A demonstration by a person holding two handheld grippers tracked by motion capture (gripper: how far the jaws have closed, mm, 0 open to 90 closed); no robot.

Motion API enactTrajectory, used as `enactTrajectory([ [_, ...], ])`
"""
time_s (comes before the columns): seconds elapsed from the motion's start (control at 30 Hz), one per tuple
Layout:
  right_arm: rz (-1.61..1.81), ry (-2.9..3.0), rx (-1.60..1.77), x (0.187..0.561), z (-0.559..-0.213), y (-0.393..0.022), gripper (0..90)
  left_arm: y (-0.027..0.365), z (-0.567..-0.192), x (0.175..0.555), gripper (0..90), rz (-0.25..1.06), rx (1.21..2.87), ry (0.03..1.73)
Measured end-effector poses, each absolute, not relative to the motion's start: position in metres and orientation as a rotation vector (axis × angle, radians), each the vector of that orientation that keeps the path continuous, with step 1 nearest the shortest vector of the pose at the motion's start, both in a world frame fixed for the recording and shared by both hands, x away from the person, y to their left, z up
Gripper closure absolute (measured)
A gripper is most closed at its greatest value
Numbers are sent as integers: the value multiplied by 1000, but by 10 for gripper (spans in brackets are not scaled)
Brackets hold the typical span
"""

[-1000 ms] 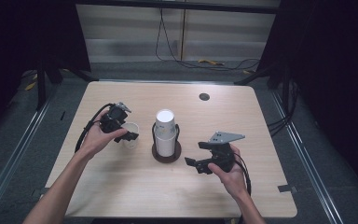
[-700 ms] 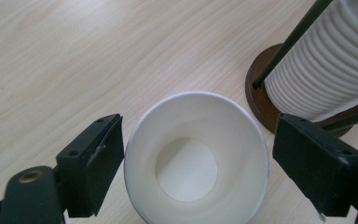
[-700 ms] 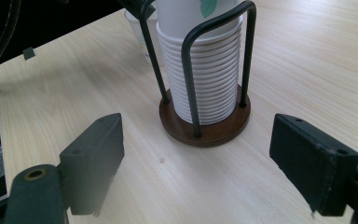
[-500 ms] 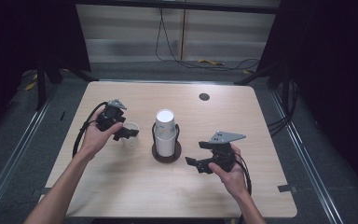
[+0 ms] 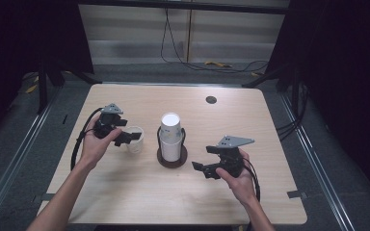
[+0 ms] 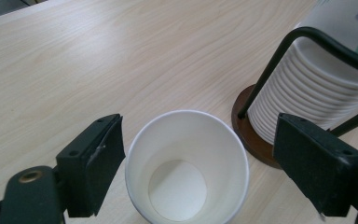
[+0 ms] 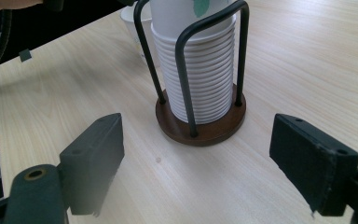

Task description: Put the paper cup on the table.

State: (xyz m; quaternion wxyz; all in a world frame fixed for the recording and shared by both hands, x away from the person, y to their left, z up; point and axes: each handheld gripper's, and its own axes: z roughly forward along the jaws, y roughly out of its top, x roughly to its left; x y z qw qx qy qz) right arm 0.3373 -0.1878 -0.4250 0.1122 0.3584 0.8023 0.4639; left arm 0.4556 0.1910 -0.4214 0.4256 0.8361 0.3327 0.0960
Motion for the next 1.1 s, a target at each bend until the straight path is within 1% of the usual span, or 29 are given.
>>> enactTrajectory([
  [0.07,1361,2353,1053,337,-425,-188,174,193,-421,453,166,254,2072,828],
  [0.2,1363,2348,1055,337,-425,-188,172,195,-422,449,166,240,2037,831],
  [0.4,1353,2337,1071,338,-426,-189,149,196,-421,439,167,239,2003,810],
  [0.47,1342,2333,1074,338,-426,-189,138,196,-420,435,167,257,1992,795],
  [0.7,1338,2328,1087,338,-427,-188,139,197,-418,420,167,251,1970,745],
  [0.9,1330,2324,1087,338,-427,-189,140,198,-416,406,167,244,1937,737],
  [1.0,1325,2321,1082,336,-426,-189,140,197,-419,397,167,275,1913,714],
  [1.1,1326,2313,1086,335,-425,-189,140,198,-423,391,167,256,1900,743],
])
